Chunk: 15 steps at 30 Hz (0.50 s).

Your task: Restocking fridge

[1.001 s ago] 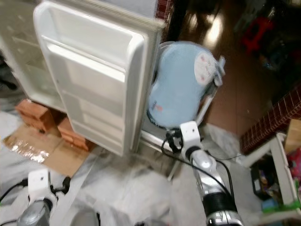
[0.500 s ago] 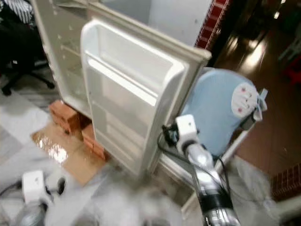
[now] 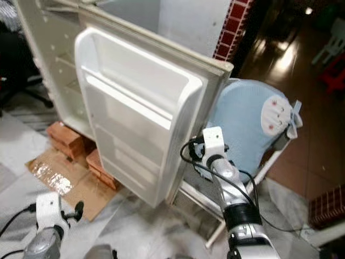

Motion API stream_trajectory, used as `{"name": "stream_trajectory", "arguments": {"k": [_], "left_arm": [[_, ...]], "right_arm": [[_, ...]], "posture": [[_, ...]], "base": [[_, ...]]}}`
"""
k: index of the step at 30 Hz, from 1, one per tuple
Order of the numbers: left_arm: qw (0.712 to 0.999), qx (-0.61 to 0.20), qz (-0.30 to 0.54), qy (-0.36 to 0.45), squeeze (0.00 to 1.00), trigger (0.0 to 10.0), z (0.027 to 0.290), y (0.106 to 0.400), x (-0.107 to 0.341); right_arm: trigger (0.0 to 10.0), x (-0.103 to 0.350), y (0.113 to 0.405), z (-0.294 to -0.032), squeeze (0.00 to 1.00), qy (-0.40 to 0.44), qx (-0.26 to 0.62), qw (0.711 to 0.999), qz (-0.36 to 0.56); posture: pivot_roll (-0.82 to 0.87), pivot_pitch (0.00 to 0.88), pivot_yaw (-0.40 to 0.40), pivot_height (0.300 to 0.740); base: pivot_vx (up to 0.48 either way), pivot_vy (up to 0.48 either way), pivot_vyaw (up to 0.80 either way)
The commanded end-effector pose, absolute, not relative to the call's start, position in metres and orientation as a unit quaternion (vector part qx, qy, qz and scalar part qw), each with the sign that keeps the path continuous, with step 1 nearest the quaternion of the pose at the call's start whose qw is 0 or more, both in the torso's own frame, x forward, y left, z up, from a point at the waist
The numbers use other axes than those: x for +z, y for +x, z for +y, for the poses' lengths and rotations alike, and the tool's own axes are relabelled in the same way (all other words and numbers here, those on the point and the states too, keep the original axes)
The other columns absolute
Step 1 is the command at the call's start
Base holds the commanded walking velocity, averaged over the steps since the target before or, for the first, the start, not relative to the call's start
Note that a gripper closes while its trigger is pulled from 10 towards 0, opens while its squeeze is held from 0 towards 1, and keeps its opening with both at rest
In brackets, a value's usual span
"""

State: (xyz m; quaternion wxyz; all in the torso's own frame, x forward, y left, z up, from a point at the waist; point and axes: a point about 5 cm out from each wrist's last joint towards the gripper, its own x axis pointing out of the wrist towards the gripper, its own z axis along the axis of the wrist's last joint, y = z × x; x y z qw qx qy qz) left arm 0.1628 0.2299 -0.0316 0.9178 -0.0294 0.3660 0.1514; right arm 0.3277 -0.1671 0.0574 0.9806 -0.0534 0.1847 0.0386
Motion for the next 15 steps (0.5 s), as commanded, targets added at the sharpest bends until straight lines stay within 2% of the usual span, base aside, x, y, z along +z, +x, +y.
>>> {"name": "stream_trajectory", "arguments": {"k": [1,6,8,9,11,12,13,15], "left_arm": [[0.909,0.15,0.386,-0.038,0.0,10.0,0.229,0.161,-0.036],[0.907,0.146,0.393,-0.047,0.0,10.0,0.227,0.162,-0.037],[0.908,0.144,0.392,-0.045,0.0,10.0,0.226,0.163,-0.037],[0.908,0.144,0.392,-0.045,0.0,10.0,0.226,0.163,-0.037],[0.908,0.144,0.392,-0.042,0.0,10.0,0.226,0.164,-0.036],[0.908,0.143,0.392,-0.04,0.0,10.0,0.226,0.164,-0.036],[0.908,0.142,0.392,-0.039,0.0,10.0,0.226,0.164,-0.036],[0.908,0.141,0.392,-0.04,0.0,10.0,0.226,0.164,-0.036]], "right_arm": [[10.0,0.086,0.348,-0.188,0.0,-0.034,-0.051,0.988,0.144],[10.0,0.097,0.364,-0.18,0.0,0.01,-0.094,0.985,0.143],[10.0,0.126,0.382,-0.129,0.0,0.095,-0.002,0.99,0.1],[10.0,0.126,0.382,-0.129,0.0,0.095,-0.002,0.99,0.1],[10.0,0.146,0.385,-0.094,0.0,0.155,0.109,0.98,0.065],[10.0,0.152,0.382,-0.08,0.0,0.167,0.176,0.968,0.058],[10.0,0.158,0.372,-0.061,0.0,0.183,0.29,0.938,0.055],[10.0,0.16,0.364,-0.054,0.0,0.192,0.354,0.913,0.057]], "posture": [[0.13,0.011,-0.118,0.74],[0.13,0.009,-0.117,0.74],[0.14,0.007,-0.12,0.74],[0.14,0.007,-0.12,0.74],[0.15,0.004,-0.126,0.74],[0.15,0.004,-0.128,0.74],[0.15,0.004,-0.128,0.74],[0.15,0.003,-0.132,0.74]], "base": [[0.0,0.0,0.0],[0.0,0.0,0.0],[0.0,0.0,0.0],[0.0,0.0,0.0],[0.0,0.0,0.0],[0.0,0.0,0.0],[0.0,0.0,0.0],[0.0,0.0,0.0]]}}
